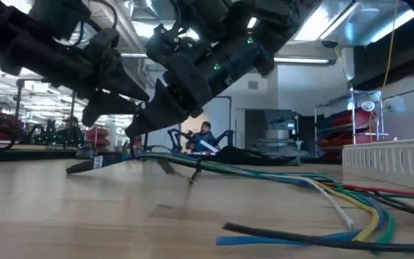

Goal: Ziptie cables
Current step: Wrap the zip tie on the cables

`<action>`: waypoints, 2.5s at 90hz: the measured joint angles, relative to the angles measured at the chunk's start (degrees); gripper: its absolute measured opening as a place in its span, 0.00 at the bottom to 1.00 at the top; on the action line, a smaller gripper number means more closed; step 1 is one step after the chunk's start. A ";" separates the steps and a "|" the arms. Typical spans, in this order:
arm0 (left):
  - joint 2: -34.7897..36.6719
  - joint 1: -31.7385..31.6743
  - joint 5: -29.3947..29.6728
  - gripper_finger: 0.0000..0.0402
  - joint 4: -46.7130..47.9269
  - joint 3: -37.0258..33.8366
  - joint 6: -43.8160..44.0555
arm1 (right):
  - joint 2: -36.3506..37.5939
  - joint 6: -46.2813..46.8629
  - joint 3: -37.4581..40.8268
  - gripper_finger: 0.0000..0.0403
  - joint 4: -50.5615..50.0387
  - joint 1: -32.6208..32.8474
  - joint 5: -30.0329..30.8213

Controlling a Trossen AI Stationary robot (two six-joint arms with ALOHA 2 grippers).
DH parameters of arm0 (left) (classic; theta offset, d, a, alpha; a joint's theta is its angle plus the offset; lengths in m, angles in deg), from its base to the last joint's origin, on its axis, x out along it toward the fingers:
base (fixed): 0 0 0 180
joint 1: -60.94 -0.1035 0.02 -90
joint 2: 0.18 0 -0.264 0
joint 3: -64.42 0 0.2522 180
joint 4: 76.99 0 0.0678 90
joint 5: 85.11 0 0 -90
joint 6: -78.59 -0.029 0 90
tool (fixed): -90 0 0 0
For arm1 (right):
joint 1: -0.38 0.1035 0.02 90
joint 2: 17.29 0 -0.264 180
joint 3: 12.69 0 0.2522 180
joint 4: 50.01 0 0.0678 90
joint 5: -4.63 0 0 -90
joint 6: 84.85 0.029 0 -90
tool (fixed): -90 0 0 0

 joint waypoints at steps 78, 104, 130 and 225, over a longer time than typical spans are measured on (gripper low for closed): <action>-9.42 -3.54 -9.18 0.28 -13.01 1.42 -2.59 | 0.00 1.31 0.00 0.00 -0.42 0.00 0.00; -9.44 -5.94 -11.18 0.28 -13.85 1.42 -2.14 | 0.00 1.53 0.00 0.00 -0.42 -0.07 -0.04; -9.44 -6.76 -13.99 0.28 -13.47 1.42 -2.92 | 0.00 1.53 0.00 0.00 -0.46 0.00 -0.49; 1.47 6.41 17.33 0.00 19.53 13.07 -49.50 | -1.92 6.95 -0.35 0.00 -0.37 0.00 -3.52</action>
